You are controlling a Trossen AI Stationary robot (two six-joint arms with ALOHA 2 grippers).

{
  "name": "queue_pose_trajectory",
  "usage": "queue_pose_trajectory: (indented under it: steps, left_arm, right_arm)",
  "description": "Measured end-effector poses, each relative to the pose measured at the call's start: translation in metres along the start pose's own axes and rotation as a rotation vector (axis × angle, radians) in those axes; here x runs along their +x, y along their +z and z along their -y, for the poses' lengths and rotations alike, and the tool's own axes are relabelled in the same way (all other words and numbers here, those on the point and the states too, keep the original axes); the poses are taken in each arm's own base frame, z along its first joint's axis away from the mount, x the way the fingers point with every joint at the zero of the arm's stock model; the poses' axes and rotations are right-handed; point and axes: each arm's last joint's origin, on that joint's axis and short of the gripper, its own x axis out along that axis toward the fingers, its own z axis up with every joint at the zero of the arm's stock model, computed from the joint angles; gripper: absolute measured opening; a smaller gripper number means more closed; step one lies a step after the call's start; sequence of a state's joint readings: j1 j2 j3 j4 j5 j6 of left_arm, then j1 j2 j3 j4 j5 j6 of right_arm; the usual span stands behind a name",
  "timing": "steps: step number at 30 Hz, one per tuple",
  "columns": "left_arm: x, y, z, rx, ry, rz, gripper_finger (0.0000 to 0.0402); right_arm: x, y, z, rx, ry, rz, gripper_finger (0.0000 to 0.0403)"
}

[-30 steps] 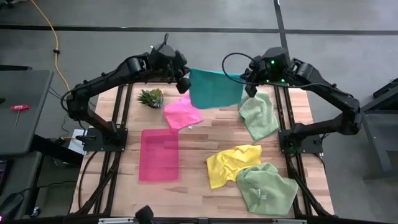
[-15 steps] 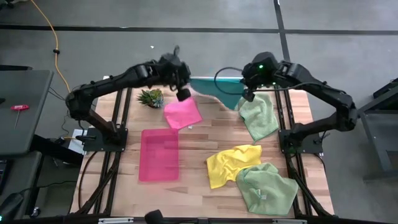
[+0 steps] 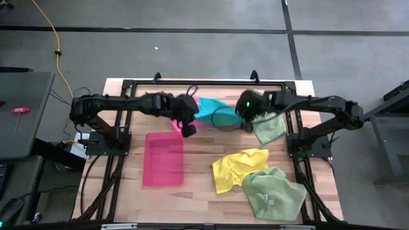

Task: Fold microfiber towels
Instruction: Fold the blue microfiber towel

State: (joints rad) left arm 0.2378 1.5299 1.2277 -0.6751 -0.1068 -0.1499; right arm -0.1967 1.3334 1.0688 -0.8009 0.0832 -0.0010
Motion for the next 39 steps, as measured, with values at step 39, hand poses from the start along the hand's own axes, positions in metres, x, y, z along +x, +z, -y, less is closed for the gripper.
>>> queue_pose_trajectory:
  steps: [39]
  left_arm:
    - [-0.054,0.048,-0.067,-0.107,-0.040,0.184,0.0000]
  right_arm:
    - [-0.089,0.041,0.056,0.004,-0.276,0.099,0.0000]
